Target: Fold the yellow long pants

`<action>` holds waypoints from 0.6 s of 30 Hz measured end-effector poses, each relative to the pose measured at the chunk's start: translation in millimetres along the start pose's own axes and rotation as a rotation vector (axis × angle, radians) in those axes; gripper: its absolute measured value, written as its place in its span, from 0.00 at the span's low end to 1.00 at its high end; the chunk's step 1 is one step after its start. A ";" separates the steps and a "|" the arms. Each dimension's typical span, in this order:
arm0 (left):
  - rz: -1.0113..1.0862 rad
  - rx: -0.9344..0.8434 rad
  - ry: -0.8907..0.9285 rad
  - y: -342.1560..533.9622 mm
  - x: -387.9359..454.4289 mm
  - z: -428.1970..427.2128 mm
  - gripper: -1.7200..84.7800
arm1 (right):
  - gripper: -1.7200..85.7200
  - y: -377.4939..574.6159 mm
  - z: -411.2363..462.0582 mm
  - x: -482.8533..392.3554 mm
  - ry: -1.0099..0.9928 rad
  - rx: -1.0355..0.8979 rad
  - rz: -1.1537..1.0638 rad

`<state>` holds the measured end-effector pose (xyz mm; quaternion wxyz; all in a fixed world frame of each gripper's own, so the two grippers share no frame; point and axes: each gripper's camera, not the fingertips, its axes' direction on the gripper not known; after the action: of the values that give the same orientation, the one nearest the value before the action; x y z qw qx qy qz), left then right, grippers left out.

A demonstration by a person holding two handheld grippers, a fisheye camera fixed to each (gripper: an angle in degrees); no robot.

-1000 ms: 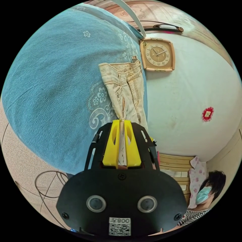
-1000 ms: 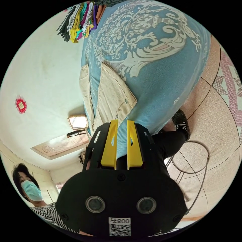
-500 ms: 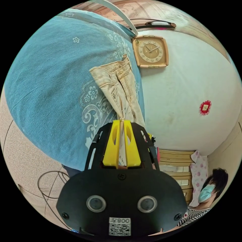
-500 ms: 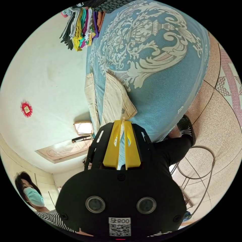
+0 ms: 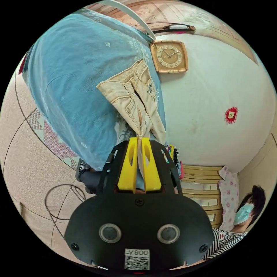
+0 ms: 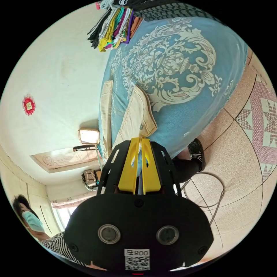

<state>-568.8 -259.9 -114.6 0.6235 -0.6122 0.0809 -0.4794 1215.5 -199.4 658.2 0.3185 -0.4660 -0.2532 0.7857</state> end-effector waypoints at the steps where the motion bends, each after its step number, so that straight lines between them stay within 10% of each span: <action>1: -0.003 -0.004 -0.012 1.0 -3.8 4.3 0.05 | 0.03 -2.3 5.5 3.0 -0.003 -0.020 0.010; 18: 0.113 -0.090 -0.122 42.3 -26.4 98.6 0.09 | 0.06 17.7 25.7 -31.4 -0.045 0.013 0.060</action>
<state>-493.7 -182.8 -139.6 0.6252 -0.6622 0.0988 -0.4010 1199.3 -236.9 675.1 0.2922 -0.4537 -0.2412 0.8066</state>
